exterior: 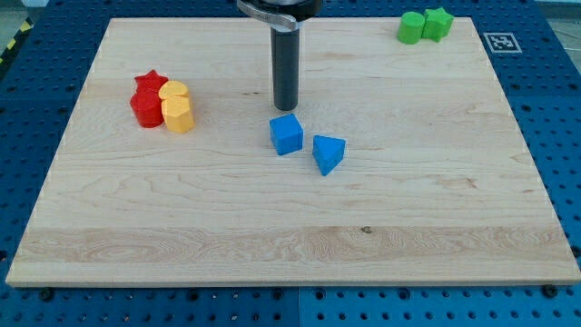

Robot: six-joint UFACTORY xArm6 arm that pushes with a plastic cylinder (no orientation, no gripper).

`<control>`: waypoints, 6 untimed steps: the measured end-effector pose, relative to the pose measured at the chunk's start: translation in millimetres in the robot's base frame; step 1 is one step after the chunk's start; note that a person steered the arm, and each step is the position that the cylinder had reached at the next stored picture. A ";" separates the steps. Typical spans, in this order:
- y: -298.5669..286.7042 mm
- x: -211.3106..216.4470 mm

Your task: Move the arm towards the top left of the blue cube

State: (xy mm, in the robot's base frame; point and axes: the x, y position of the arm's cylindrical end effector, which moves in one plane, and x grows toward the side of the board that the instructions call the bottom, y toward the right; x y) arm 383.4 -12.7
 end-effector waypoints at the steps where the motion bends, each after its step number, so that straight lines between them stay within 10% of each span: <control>1: -2.8 0.0; 6: -50.2 13.9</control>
